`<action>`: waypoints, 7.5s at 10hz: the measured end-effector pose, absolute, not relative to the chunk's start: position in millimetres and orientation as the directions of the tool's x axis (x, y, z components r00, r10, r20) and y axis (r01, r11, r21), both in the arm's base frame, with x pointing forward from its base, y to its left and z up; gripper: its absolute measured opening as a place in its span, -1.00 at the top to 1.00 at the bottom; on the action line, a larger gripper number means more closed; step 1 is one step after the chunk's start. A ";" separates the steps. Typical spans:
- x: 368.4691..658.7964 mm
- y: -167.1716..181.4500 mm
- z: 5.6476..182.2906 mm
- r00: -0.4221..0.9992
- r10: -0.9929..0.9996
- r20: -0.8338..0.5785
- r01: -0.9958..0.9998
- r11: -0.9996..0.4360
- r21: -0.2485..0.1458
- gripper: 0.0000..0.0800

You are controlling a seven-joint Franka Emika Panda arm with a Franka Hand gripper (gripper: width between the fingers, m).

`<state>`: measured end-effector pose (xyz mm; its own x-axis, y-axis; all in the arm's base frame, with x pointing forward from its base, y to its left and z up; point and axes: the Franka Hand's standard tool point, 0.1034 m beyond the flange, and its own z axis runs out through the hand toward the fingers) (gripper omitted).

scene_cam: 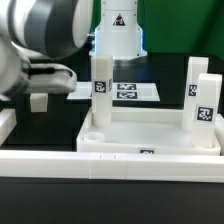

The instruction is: Assemble desk

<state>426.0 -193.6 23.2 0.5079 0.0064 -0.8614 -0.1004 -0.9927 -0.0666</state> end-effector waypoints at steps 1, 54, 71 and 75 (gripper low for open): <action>427.9 -193.7 21.2 0.515 0.007 -0.857 -0.095 -0.993 -0.065 -0.62; 593.7 -113.2 164.8 0.950 -0.081 0.302 -0.086 -0.996 0.002 0.27; 614.7 -69.8 144.9 0.914 -0.109 0.391 -0.117 -0.993 -0.003 0.27; 608.1 -63.1 135.3 0.916 -0.103 0.388 -0.113 -0.994 0.003 0.27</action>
Offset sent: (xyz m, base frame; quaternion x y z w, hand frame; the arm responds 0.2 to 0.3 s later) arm 0.0072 0.0038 -0.0142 -0.0033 0.0063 -0.0006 1.0000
